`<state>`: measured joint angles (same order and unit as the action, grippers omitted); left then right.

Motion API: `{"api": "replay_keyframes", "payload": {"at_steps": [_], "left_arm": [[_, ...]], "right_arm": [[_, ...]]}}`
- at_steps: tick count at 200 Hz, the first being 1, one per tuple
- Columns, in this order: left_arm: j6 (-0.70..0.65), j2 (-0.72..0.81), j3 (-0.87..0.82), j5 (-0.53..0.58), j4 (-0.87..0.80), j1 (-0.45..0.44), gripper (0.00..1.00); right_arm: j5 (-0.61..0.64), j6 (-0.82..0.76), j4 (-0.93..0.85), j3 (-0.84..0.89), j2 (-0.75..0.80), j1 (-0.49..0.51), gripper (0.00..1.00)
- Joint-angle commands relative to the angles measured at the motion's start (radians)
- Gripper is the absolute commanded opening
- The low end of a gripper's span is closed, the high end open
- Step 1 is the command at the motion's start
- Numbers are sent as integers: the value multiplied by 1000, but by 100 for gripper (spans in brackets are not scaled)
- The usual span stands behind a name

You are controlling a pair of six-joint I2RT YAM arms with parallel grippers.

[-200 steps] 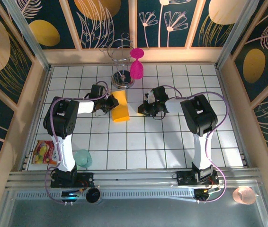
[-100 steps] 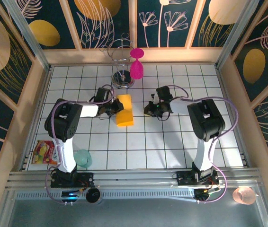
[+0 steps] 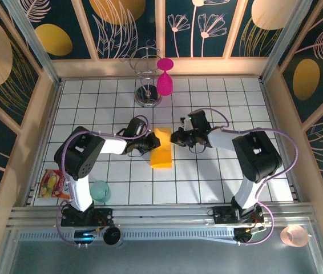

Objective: Fold a paper plane with a square sheet of paper (pick it up from the middle)
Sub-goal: Move the square sheet of paper to the center of the table, then hold the square sheet of paper at the center of the table.

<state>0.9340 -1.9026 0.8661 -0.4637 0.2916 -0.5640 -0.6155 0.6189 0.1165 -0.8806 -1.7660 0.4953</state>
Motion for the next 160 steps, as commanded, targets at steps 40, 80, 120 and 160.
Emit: {"api": "replay_keyframes", "payload": {"at_steps": [40, 80, 120, 160], "left_arm": [[17, -13, -20, -4, -35, -8, 2], [15, -5, -13, -19, -29, -8, 1], [1, 30, 19, -30, -48, -8, 2], [-34, 66, 71, -35, -83, 1, 6]], "right_arm": [[-46, 48, 95, -22, -111, 17, 0], [-41, 30, 65, -39, -155, 17, 0], [58, -22, -69, -46, -189, 12, 0], [110, -29, -201, -46, -270, -22, 0]]}}
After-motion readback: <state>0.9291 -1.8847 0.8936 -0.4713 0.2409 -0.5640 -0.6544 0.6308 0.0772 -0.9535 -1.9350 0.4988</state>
